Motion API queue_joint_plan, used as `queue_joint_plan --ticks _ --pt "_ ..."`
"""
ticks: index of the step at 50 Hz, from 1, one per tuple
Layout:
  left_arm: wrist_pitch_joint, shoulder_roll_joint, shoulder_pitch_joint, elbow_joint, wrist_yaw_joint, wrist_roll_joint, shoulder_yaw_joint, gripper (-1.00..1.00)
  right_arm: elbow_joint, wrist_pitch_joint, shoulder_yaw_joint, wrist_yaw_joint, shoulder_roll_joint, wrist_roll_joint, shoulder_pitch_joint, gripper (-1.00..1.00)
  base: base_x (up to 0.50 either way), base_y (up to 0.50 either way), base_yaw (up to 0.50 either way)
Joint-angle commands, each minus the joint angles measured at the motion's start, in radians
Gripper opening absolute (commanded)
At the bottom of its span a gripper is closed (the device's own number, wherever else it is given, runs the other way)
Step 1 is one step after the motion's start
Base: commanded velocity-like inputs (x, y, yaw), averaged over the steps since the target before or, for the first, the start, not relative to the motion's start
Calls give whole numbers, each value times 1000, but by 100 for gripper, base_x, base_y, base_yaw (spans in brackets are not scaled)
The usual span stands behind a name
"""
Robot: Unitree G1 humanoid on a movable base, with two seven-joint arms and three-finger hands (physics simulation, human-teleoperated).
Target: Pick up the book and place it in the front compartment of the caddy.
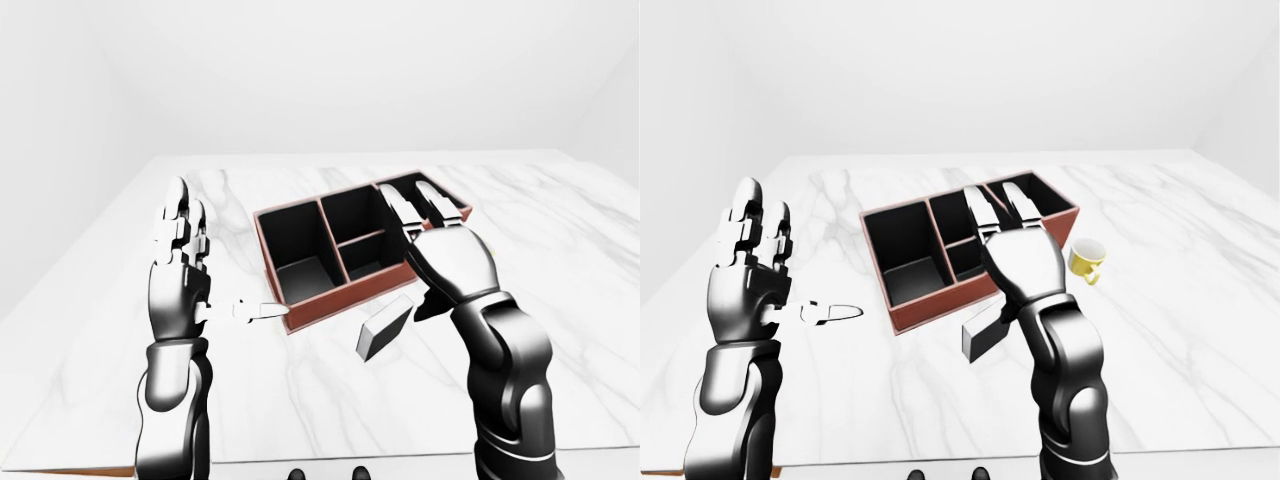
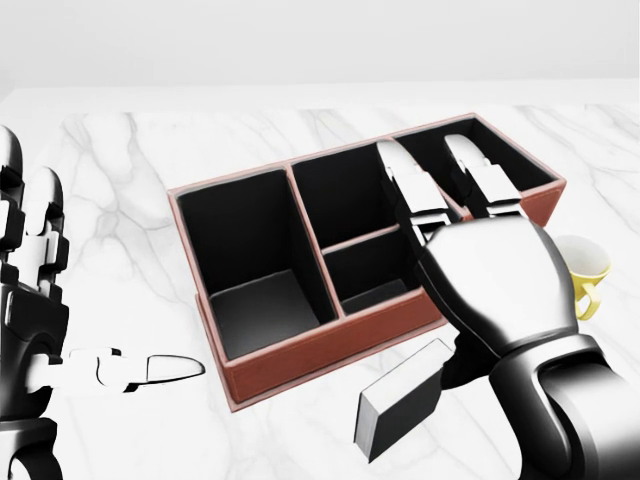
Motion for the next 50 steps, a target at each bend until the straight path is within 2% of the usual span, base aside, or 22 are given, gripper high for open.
queue_joint_plan --ticks 1,16,18,24,32,39,45,50 --pt "0 1 1 -2 0 0 0 100 -20 -1 -9 21 -4 3 9 100 15 0 0" --pt "0 -2 7 1 0 7 -6 100 -10 -5 -6 13 -3 4 11 100 16 0 0" --pt "0 -2 8 3 -1 6 -5 100 -11 -19 -4 7 -6 13 19 100 0 0 0" --pt "0 -2 9 12 -1 3 0 100 -14 -26 5 16 1 14 15 100 0 0 0" --pt "0 -2 16 12 -2 -1 2 100 -38 -71 12 45 -11 26 35 100 0 0 0" --pt "0 -2 18 20 -2 -2 3 100 -67 -71 0 45 -45 38 127 100 0 0 0" --pt "0 -4 21 23 0 4 -5 100 -55 -71 49 45 -19 31 242 100 0 0 0" --pt "0 -4 18 22 0 7 -7 100 -26 -71 65 45 -12 17 267 100 0 0 0"
